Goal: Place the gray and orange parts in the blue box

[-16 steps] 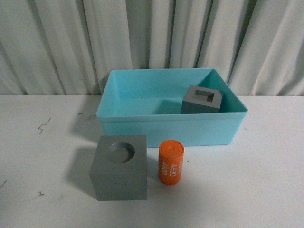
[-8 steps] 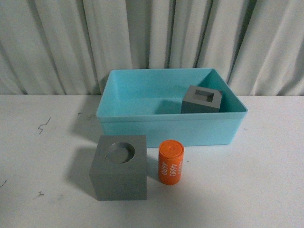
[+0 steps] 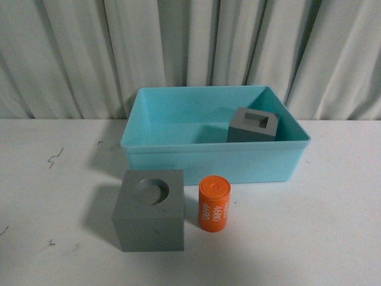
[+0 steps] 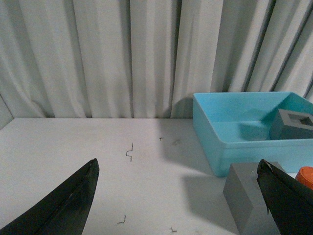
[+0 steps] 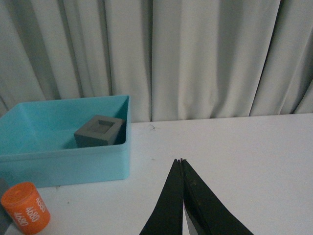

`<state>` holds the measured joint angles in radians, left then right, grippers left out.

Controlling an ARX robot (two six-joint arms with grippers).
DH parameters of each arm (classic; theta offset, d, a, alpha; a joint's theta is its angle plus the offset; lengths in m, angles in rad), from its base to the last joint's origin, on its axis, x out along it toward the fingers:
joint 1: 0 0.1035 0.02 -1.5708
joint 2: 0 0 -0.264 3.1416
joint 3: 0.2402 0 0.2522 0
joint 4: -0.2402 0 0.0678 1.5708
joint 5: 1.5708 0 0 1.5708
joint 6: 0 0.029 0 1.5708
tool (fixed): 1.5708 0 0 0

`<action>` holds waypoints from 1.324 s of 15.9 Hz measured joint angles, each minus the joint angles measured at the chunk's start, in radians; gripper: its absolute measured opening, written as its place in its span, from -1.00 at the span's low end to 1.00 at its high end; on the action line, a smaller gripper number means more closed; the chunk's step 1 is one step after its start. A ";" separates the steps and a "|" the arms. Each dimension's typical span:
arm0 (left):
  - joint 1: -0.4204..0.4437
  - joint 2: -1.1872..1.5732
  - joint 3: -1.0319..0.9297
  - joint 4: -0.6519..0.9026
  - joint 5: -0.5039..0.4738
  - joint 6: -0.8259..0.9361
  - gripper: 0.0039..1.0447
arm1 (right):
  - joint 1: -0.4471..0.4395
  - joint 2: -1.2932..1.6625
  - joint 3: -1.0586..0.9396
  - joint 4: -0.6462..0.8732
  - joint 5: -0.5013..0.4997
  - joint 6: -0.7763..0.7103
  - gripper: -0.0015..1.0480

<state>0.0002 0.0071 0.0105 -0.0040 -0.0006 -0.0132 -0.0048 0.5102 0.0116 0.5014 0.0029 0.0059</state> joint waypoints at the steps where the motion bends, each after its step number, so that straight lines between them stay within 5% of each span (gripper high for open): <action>1: 0.000 0.000 0.000 0.000 0.000 0.000 0.88 | 0.000 -0.027 0.000 -0.026 0.000 0.000 -0.96; 18: 0.000 0.000 0.000 0.000 0.000 0.000 0.88 | 0.000 -0.505 0.000 -0.510 -0.002 0.000 -0.96; 21: 0.000 0.000 0.000 0.000 0.000 0.000 0.88 | 0.000 -0.507 0.000 -0.505 -0.002 -0.001 -0.38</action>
<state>0.0002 0.0071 0.0105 -0.0040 -0.0006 -0.0132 -0.0048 0.0036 0.0116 -0.0040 0.0006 0.0051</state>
